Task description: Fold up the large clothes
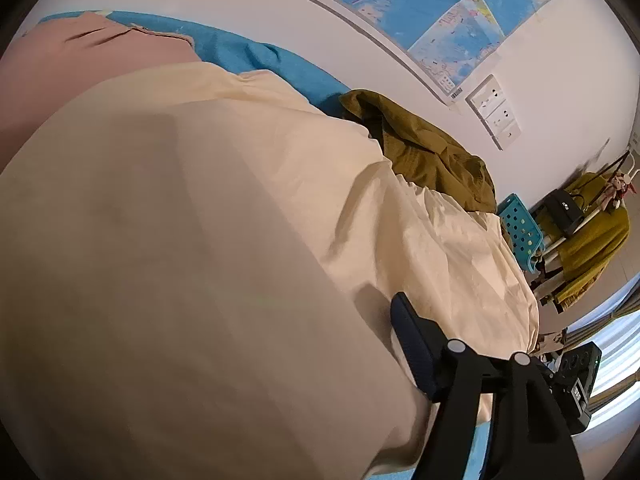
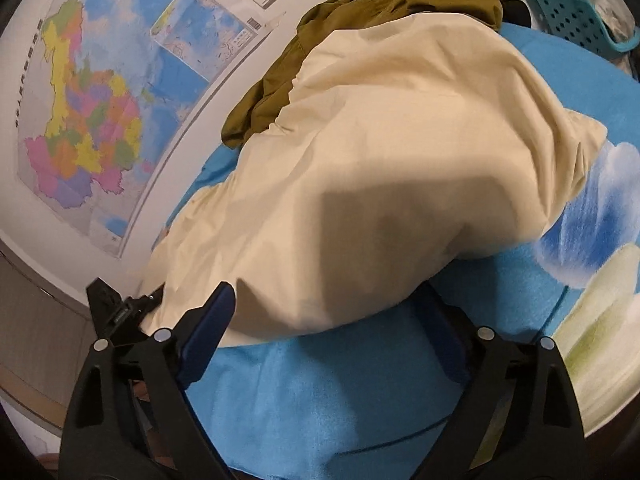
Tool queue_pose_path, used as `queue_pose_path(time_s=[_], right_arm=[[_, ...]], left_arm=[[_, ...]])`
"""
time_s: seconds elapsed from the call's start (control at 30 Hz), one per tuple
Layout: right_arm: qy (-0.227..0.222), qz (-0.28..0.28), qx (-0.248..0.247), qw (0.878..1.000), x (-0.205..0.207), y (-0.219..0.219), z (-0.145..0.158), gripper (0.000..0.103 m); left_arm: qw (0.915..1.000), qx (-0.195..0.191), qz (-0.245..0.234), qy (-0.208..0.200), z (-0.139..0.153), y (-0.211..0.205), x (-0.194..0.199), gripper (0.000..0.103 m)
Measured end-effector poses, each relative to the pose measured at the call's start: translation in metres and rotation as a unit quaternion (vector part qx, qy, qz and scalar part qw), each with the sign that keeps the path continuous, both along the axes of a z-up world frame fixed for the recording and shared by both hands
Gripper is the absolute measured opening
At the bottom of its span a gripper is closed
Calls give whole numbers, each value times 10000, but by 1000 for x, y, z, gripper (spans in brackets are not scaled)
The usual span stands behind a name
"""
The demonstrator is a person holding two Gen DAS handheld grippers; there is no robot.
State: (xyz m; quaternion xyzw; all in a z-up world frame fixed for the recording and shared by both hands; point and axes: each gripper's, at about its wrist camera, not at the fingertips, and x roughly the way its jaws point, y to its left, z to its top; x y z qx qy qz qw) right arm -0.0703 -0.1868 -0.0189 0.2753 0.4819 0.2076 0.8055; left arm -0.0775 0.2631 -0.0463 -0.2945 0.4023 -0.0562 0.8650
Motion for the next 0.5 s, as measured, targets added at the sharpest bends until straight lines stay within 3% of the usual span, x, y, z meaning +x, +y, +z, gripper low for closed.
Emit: queue_pose_path(time_s=[0.27,0.5], right_arm=[[-216,-233,-187,9993,32,17,-4,89],[-270,-163,-15,9995,46,23,-5,87]], left_arm=[[10000,25,-41,-10,0,-1,-1,70],[9999,112,-114,23,1,-2,0,71]])
